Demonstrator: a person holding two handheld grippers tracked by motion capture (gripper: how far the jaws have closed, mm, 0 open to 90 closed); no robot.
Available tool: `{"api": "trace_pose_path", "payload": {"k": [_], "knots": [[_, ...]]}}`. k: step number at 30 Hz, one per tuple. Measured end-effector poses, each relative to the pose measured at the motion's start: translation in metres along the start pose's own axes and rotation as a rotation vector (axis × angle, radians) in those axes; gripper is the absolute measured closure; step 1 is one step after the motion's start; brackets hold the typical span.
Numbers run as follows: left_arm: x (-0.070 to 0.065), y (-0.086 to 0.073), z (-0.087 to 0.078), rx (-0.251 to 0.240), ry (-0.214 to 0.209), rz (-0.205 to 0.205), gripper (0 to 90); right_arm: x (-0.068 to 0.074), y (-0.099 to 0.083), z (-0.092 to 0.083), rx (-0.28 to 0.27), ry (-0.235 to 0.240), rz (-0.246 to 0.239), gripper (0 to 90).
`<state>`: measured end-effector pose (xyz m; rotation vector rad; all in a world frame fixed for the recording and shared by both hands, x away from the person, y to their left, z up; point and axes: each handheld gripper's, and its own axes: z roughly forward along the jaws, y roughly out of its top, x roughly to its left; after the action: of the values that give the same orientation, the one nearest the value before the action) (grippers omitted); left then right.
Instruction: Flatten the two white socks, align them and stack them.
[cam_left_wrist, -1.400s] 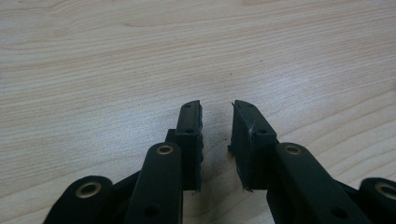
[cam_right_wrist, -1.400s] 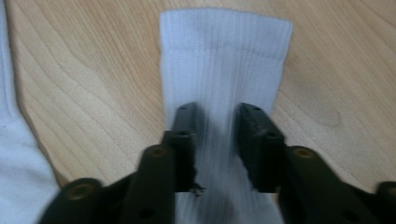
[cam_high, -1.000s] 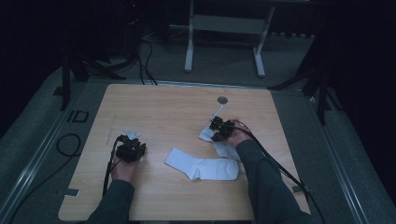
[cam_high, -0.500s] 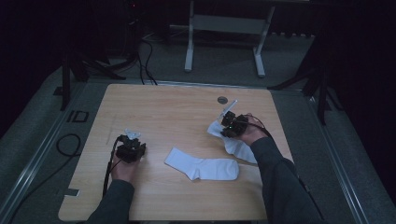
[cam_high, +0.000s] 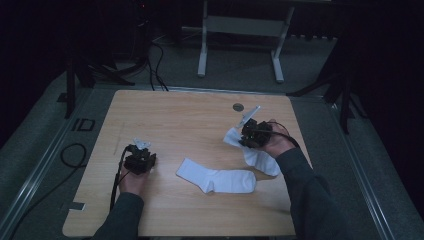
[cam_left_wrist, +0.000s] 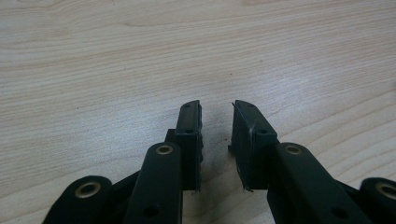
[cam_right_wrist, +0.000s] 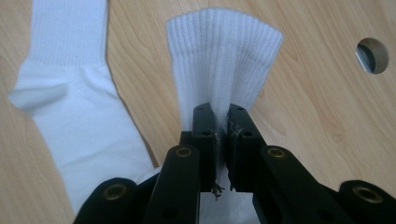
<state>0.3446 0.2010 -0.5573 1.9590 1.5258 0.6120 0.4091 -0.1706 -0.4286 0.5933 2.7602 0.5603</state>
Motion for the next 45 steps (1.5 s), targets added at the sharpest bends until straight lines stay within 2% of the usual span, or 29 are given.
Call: {"api": "trace_pose_path", "payload": {"k": [8,23,34,38,39,40,41,45], "knots": [[0.000,0.000,0.000,0.000,0.000,0.000,72.7,0.007,0.002,-0.022,-0.027,-0.008,-0.029,83.0],[0.000,0.000,0.000,0.002,-0.001,-0.001,72.7,0.008,-0.006,-0.061,-0.114,-0.006,-0.017,83.0],[0.000,0.000,0.000,0.002,0.000,0.000,72.7,0.031,0.002,-0.090,-0.184,0.013,-0.072,82.9],[0.000,0.000,0.000,0.001,0.000,-0.001,72.7,0.042,0.004,-0.088,-0.190,0.070,-0.091,82.9],[0.000,0.000,0.000,0.001,0.000,-0.001,72.7,0.042,0.004,-0.088,-0.190,0.070,-0.091,82.9],[0.000,0.000,0.000,0.005,0.000,0.003,72.7,0.050,0.005,-0.080,-0.183,0.106,-0.109,82.8],[0.000,0.000,0.000,0.003,0.000,0.003,72.7,0.054,0.006,-0.076,-0.173,0.120,-0.117,82.8],[0.000,0.000,0.000,0.003,0.001,0.003,72.7,0.068,0.014,-0.054,-0.157,0.151,-0.131,82.7]]}}
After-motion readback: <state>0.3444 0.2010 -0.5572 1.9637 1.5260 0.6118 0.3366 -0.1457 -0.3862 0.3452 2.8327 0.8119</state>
